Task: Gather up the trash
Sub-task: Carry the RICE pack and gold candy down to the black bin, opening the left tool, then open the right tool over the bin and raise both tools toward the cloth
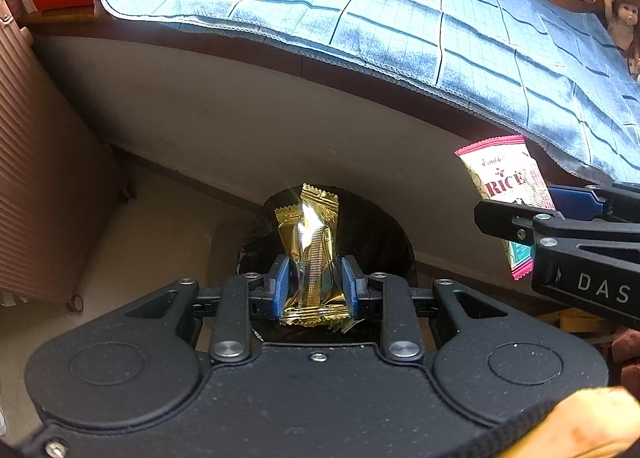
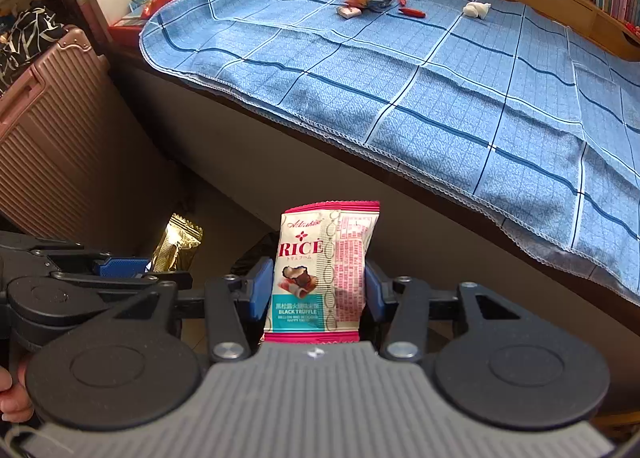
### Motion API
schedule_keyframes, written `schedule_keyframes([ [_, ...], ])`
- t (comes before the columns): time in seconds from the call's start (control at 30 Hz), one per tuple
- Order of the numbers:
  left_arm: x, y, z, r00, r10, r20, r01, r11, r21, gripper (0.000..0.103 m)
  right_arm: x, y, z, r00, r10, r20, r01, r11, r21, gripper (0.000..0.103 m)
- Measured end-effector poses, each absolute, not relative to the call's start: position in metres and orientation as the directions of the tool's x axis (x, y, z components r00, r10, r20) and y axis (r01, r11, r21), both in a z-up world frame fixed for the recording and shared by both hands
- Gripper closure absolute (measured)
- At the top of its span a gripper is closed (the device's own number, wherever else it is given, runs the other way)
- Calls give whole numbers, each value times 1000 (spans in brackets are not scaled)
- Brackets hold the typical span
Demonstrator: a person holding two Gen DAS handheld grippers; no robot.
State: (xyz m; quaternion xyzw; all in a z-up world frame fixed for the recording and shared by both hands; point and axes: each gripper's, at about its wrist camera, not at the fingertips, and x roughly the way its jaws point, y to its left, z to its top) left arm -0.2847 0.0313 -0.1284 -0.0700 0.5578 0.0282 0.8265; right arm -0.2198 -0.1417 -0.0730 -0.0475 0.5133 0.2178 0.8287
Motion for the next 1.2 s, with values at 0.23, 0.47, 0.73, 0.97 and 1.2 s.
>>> schedule_keyframes([
  [0.23, -280, 33, -144, 360, -38, -932, -121, 989, -87, 77, -211, -134, -82, 367, 306, -879, -409, 901, 143, 48],
  [0.47, -272, 38, -163, 342, -45, -939, -127, 988, -93, 63, -202, -128, -99, 339, 291, -895, -409, 902, 138, 47],
  [0.73, -265, 41, -175, 332, -18, -943, -152, 986, -72, 46, -189, -124, -114, 318, 283, -905, -395, 907, 145, 32],
  [0.97, -263, 45, -177, 324, -3, -946, -169, 984, -61, 42, -185, -123, -117, 309, 280, -909, -384, 911, 150, 32],
  [1.2, -260, 44, -169, 337, 7, -942, -182, 982, -58, 37, -184, -124, -112, 317, 277, -907, -376, 915, 148, 32],
])
